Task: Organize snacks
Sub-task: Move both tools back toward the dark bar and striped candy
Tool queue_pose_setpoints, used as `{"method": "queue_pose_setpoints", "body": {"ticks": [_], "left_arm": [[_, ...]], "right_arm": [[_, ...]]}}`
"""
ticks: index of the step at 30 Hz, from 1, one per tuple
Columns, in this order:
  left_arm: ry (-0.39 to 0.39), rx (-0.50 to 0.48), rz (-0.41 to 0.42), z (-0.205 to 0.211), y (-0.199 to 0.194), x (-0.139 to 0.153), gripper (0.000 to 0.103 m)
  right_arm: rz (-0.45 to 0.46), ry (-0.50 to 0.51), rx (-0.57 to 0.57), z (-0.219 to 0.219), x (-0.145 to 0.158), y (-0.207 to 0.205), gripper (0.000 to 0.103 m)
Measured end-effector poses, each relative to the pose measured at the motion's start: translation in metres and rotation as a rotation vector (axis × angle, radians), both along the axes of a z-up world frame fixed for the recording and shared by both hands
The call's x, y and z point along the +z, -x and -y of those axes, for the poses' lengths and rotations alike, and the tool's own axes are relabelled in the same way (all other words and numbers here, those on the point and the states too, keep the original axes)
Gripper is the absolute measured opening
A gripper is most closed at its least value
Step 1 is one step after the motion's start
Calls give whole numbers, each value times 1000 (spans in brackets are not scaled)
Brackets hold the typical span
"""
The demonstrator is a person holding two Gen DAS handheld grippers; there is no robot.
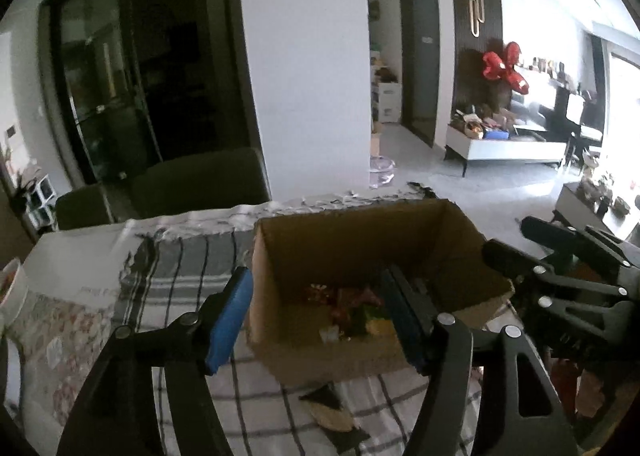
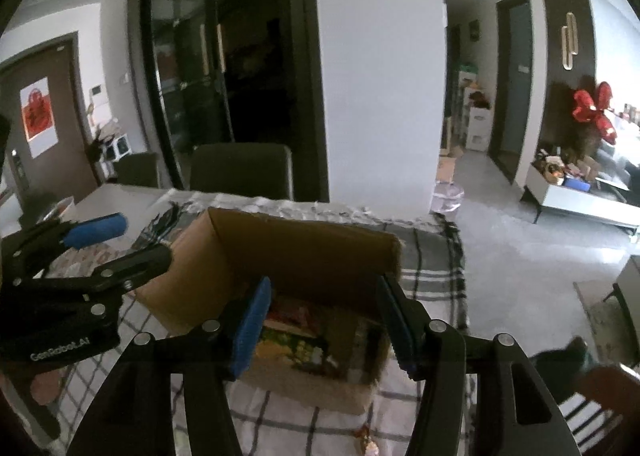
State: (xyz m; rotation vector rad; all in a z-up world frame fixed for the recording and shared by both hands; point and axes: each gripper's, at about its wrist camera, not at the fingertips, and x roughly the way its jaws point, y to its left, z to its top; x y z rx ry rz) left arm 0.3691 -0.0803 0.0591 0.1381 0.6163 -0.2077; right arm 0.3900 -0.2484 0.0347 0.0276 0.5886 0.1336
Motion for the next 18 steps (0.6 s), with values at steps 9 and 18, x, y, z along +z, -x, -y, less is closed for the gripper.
{"method": "queue_pose_setpoints", "body": {"ticks": [9, 18], "left_arm": [[9, 57, -38, -9, 42, -28, 67], [-15, 134, -134, -9, 59, -80, 67]], "right_arm": [[35, 12, -72, 5, -11, 51, 56], [-75, -24, -150, 16, -52, 64, 56]]}}
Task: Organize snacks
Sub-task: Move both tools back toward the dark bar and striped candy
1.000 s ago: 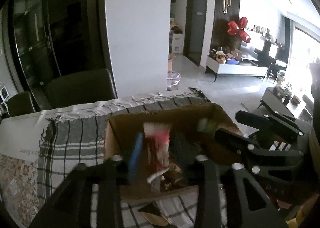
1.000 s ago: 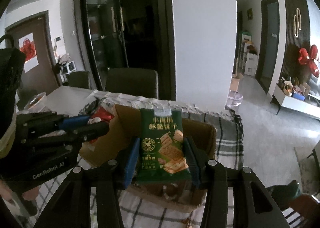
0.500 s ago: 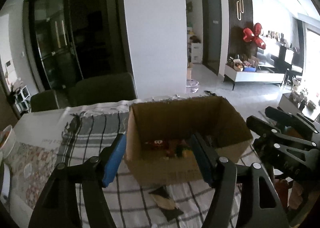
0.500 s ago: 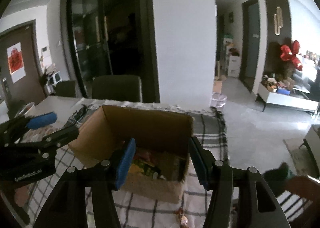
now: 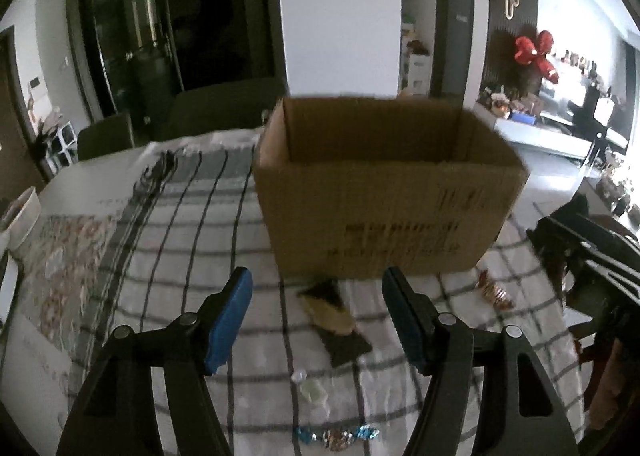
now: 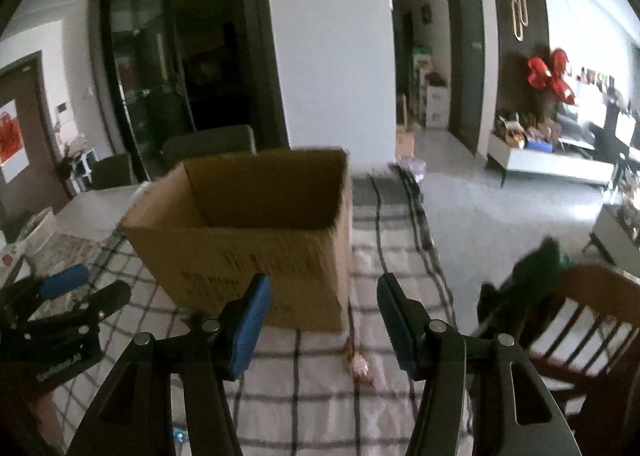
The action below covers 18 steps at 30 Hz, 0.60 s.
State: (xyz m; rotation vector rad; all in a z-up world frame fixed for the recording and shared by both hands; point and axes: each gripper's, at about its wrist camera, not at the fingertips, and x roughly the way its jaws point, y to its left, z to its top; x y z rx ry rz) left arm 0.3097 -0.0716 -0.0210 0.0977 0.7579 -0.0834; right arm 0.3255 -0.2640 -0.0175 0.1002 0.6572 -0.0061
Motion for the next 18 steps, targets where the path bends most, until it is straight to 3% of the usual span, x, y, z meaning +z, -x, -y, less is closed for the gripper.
{"method": "queue_pose_setpoints", "body": {"ticks": [9, 15, 18], "left_arm": [[-37, 65, -75, 0, -3, -50, 67], [-11, 79, -140, 1, -6, -74, 67], [-8, 89, -158, 2, -11, -81, 67]], "right_arm": [[-129, 12, -34, 9, -55, 3, 56], [-190, -11, -31, 14, -81, -2, 56], [-208, 8, -24, 15, -87, -6, 47]]}}
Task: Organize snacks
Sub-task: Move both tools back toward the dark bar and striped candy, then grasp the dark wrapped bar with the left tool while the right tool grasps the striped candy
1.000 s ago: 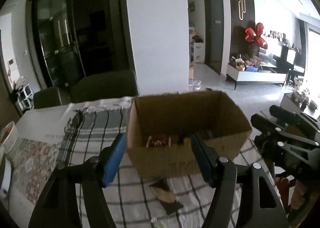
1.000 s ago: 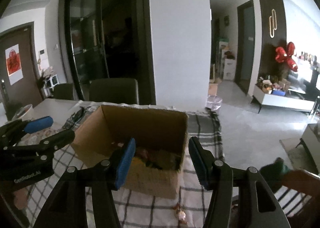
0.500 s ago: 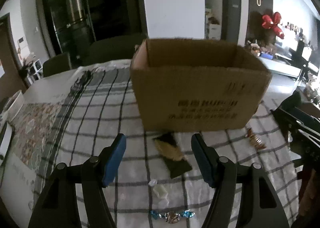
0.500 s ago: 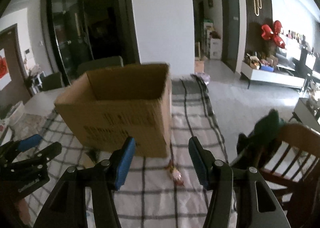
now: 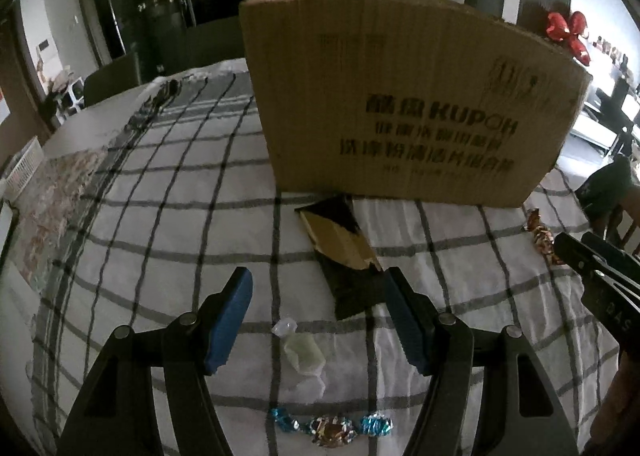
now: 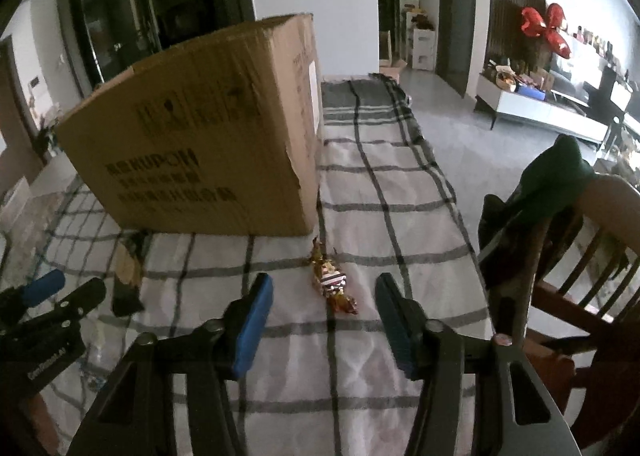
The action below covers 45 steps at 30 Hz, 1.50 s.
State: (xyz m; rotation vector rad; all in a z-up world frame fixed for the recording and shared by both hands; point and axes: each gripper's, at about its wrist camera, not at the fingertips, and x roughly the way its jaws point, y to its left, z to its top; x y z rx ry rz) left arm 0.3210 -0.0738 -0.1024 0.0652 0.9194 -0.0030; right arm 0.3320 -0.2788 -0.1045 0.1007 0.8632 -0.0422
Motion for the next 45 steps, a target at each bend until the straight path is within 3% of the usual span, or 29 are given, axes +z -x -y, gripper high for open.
{"method": "queue_pose_setpoints", "body": {"ticks": [12, 16, 24, 31, 40, 45], "left_arm": [[0, 18, -12, 0, -20, -13, 66], [3, 15, -13, 0, -22, -14, 66], [17, -8, 4, -6, -20, -12, 66], [51, -18, -20, -7, -29, -14, 59], [48, -13, -55, -2, -44, -24, 58], [53, -5, -82, 2, -52, -32, 49]], "right_arm": [[-59, 9, 32, -4, -20, -21, 35], [-66, 16, 46, -5, -22, -22, 23], [-19, 61, 62, -17, -9, -8, 23], [19, 13, 142, -42, 9, 2, 23], [26, -52, 169, -55, 8, -10, 23], [23, -74, 178, -57, 5, -12, 23]]}}
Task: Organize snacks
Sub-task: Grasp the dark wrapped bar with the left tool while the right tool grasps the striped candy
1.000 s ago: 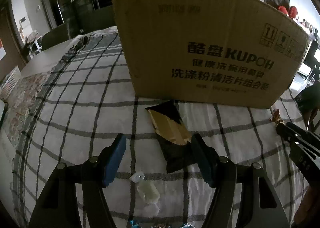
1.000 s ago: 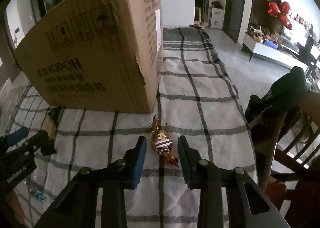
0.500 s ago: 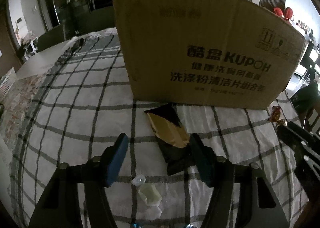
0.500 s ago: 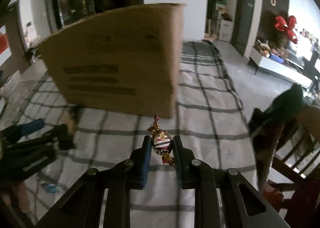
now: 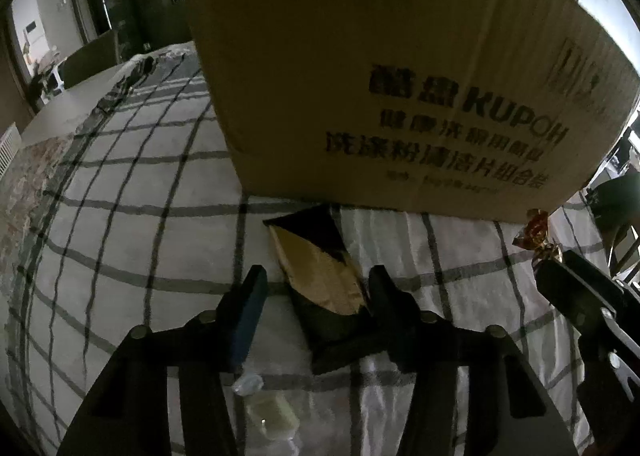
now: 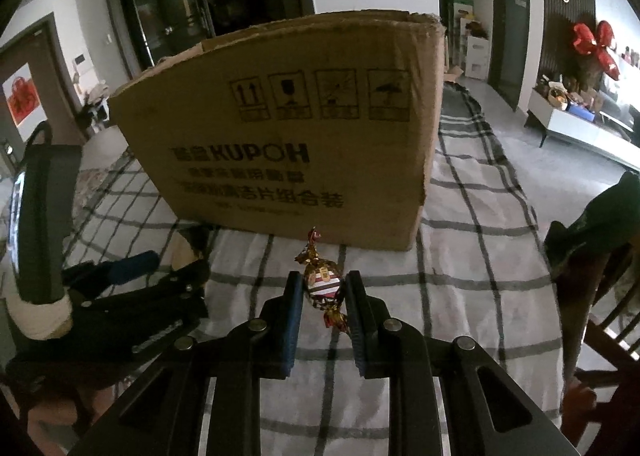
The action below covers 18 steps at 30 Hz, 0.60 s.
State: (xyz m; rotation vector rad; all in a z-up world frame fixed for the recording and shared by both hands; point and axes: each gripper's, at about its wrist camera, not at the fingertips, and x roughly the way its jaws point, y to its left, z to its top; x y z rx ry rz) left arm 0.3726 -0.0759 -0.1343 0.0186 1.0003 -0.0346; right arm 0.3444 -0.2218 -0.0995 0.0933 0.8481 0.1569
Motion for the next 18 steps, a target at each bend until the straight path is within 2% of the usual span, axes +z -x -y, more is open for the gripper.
{"method": "queue_pose_setpoints", "body": {"ticks": [4, 9, 18], "left_arm": [[19, -7, 0, 0, -1, -1, 37], [35, -2, 17, -7, 3, 5, 35], [42, -41, 79, -9, 34, 35, 35]], "right_arm": [[-2, -19, 3, -1, -1, -1, 23], [3, -31, 11, -3, 1, 0, 23], [22, -70, 17, -2, 13, 10, 23]]}}
